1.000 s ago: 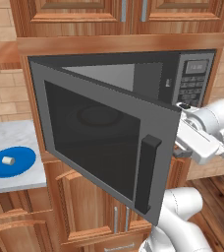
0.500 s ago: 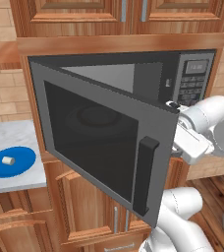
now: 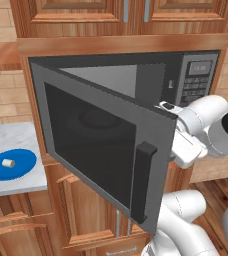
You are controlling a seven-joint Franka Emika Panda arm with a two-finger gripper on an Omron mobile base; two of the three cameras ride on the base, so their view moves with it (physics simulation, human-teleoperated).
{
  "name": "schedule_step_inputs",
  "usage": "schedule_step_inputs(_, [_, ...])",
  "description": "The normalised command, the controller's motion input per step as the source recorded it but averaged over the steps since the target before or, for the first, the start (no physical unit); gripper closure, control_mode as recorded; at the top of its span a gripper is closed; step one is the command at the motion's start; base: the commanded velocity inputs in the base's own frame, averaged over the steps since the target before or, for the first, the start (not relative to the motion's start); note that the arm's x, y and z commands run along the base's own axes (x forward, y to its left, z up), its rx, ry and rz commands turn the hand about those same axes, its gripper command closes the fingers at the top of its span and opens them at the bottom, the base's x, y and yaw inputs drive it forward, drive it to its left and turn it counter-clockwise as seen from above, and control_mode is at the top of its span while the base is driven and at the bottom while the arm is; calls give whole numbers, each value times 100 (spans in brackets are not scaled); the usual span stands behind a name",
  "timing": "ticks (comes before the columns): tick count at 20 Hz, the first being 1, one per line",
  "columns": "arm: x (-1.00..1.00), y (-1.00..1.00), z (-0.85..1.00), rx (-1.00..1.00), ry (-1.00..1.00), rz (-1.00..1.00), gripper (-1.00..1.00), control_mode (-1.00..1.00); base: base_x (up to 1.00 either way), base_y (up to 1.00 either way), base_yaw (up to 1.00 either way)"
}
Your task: Pick the marshmallow from the counter and place it in the microwave. Then turn on the microwave.
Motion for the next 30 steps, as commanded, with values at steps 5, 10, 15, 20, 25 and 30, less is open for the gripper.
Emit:
schedule_step_inputs(5, [-8, 24, -7, 0, -1, 0, -100, -100, 0, 0, 0])
schedule_step_inputs(10, [-13, 22, -8, 0, 0, -2, -100, -100, 0, 0, 0])
schedule_step_inputs(15, [-17, 22, -8, 0, -1, -4, -100, -100, 0, 0, 0])
schedule_step_inputs(20, [-18, 19, -6, 0, -2, -5, -100, -100, 0, 0, 0])
schedule_step_inputs(25, [-16, 18, -6, 0, -3, -6, -100, -100, 0, 0, 0])
schedule_step_inputs(30, [-13, 17, -6, 0, -3, -6, -100, -100, 0, 0, 0])
